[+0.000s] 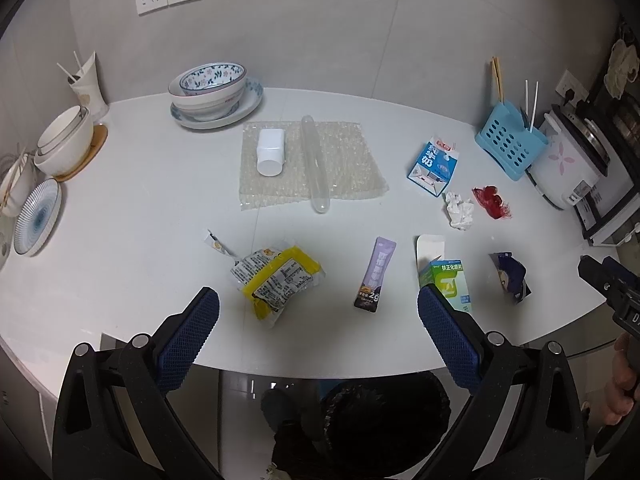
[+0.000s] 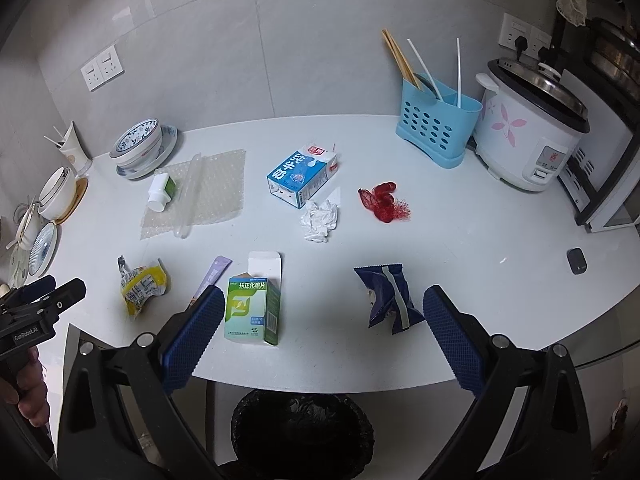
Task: Collect trash
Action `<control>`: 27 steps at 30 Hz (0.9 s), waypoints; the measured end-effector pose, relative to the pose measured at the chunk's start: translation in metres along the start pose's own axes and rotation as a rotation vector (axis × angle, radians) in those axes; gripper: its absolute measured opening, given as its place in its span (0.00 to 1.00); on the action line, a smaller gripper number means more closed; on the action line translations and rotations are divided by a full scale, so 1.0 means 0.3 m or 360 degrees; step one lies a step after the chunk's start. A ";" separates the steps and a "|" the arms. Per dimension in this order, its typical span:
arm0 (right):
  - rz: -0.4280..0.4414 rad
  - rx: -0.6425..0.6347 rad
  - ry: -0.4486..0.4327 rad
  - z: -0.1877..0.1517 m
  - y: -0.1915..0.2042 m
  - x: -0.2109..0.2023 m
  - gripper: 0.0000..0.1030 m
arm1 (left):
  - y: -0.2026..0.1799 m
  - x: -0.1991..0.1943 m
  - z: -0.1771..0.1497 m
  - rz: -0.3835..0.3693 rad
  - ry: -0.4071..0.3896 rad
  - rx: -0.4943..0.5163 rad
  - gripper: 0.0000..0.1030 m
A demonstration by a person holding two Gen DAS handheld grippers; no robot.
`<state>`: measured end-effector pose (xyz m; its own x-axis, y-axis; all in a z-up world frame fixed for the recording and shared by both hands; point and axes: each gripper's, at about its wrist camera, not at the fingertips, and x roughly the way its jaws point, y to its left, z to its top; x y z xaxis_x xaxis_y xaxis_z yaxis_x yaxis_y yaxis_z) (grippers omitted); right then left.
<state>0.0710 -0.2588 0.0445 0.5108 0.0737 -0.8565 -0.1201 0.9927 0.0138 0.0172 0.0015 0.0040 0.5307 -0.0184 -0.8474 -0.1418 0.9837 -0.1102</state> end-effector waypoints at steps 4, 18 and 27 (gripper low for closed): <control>-0.0001 0.0008 0.0007 -0.001 -0.004 0.002 0.93 | -0.001 -0.001 -0.001 0.0003 -0.0001 -0.0001 0.94; -0.0007 -0.0016 -0.0019 -0.009 0.006 -0.032 0.93 | -0.003 -0.005 -0.011 0.0001 0.0003 -0.0007 0.94; -0.0005 -0.0017 -0.0005 -0.018 0.017 -0.033 0.93 | -0.001 -0.013 -0.018 0.0010 0.0000 0.0003 0.94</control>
<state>0.0607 -0.2549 0.0501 0.5141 0.0709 -0.8548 -0.1274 0.9918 0.0056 0.0107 0.0005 0.0044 0.5297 -0.0124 -0.8481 -0.1435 0.9842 -0.1040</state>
